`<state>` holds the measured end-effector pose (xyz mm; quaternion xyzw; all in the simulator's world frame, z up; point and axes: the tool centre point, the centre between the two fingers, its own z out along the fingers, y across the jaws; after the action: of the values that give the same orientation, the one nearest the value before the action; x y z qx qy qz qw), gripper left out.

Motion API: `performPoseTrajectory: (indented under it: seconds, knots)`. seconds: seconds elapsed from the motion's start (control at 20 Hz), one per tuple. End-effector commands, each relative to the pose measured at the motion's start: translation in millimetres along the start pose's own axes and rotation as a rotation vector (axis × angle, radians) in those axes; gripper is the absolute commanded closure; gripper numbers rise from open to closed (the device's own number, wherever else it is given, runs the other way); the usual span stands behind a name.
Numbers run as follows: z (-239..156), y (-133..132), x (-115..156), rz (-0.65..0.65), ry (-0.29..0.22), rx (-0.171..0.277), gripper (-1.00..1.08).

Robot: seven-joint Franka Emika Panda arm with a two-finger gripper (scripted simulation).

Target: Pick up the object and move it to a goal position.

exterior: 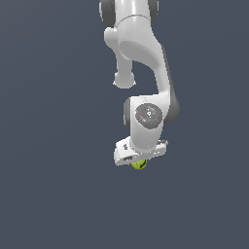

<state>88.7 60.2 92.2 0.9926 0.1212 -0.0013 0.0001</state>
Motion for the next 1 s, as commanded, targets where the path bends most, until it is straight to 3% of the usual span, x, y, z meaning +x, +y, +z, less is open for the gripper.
performPoseTrajectory:
  seconds: [0.0,0.5,0.95]
  knots:
    - [-15,-24,11,0.000,0.002,-0.001,1.08]
    - [-65,-110,51,0.000,0.002,-0.001,1.08]
    - [-91,-156,74,0.000,0.002,-0.001,1.08]
